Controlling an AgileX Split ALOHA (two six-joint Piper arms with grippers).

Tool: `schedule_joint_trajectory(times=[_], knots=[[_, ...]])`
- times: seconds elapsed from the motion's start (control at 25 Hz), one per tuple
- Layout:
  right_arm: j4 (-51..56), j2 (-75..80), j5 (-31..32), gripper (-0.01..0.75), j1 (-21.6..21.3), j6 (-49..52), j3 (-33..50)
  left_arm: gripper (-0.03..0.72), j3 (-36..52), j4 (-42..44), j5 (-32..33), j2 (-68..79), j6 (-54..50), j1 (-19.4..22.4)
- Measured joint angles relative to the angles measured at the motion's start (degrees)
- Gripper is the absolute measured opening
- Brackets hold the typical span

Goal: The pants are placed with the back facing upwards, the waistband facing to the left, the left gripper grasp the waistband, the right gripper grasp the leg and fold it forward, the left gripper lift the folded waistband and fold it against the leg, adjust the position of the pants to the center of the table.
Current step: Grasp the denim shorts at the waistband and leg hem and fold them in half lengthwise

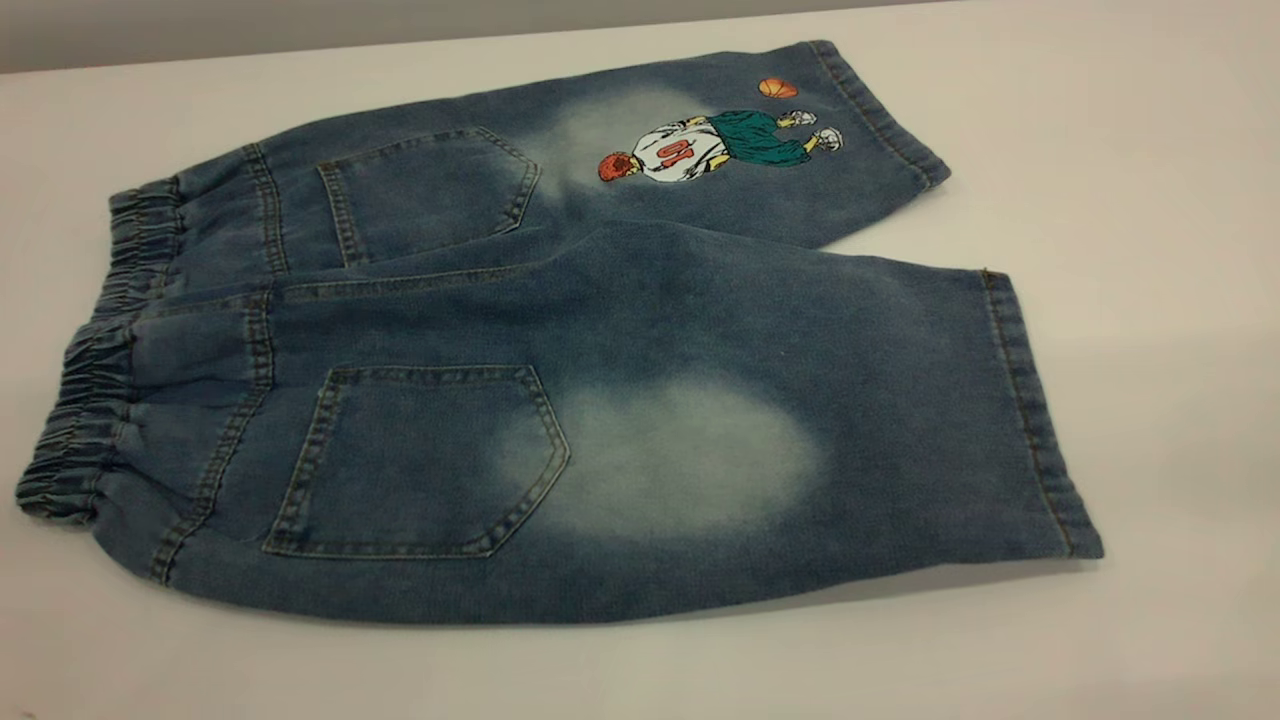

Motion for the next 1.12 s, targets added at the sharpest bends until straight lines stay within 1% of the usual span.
schedule_joint_trajectory(times=[0.88, 1.12], knots=[[1.6, 0.0, 0.0, 0.427, 0.0, -0.6, 0.0, 0.560, 0.0, 0.0, 0.0, 0.0, -0.3, 0.0], [1.7, 1.3, -0.1, 0.427, 0.0, -0.9, -0.1, 0.560, -0.9, 1.5, -0.8, 1.6, -4.0, 0.0]])
